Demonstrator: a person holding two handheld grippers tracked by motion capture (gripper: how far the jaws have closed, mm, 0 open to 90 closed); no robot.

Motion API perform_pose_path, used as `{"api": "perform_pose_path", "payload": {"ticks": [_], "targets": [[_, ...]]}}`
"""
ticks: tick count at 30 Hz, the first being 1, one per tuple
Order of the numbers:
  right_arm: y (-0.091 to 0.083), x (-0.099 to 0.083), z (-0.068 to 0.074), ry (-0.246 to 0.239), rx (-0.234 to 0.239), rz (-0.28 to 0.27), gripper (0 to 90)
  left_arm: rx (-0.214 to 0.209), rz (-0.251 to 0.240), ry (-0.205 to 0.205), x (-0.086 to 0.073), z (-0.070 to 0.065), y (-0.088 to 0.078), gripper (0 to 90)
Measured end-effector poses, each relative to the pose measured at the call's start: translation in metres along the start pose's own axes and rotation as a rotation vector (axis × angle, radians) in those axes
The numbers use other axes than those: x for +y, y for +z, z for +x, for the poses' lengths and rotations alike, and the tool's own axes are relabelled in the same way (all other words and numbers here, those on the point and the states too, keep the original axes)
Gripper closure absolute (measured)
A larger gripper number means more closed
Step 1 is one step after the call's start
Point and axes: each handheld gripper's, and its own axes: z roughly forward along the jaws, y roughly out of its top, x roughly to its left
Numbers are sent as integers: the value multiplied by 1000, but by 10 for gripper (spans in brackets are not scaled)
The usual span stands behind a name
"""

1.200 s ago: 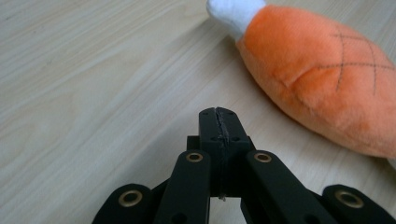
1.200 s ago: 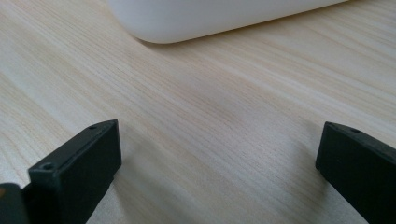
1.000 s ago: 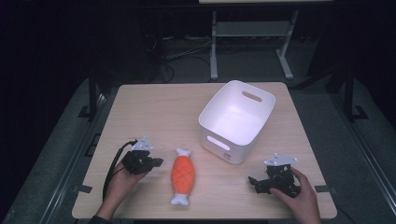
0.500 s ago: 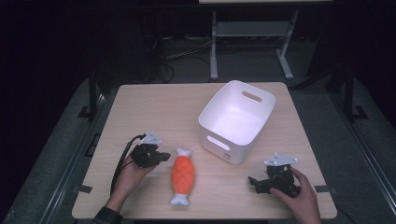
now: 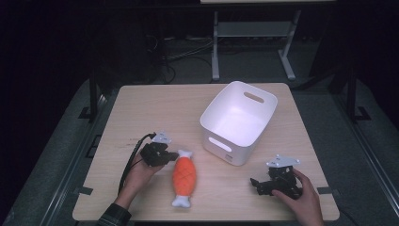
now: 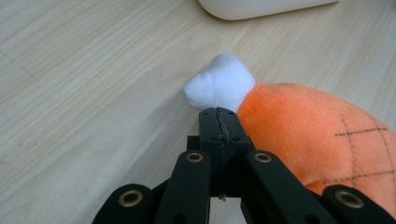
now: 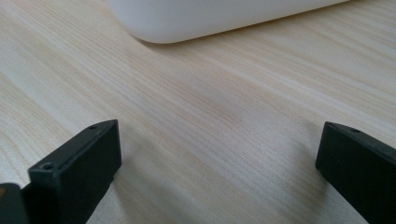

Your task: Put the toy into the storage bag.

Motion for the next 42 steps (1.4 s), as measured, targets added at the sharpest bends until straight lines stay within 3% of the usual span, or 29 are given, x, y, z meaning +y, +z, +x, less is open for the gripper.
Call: {"api": "perform_pose_path", "payload": {"ticks": [15,27,32,42], "targets": [[0,0,0,0,0,0,0,-14,19,24,11,-5,15,896],[0,0,0,0,0,0,0,-50,17,52,26,-14,29,895],[0,0,0,0,0,0,0,-53,21,58,27,-15,30,895],[0,0,0,0,0,0,0,-58,18,28,26,-12,16,883]]}}
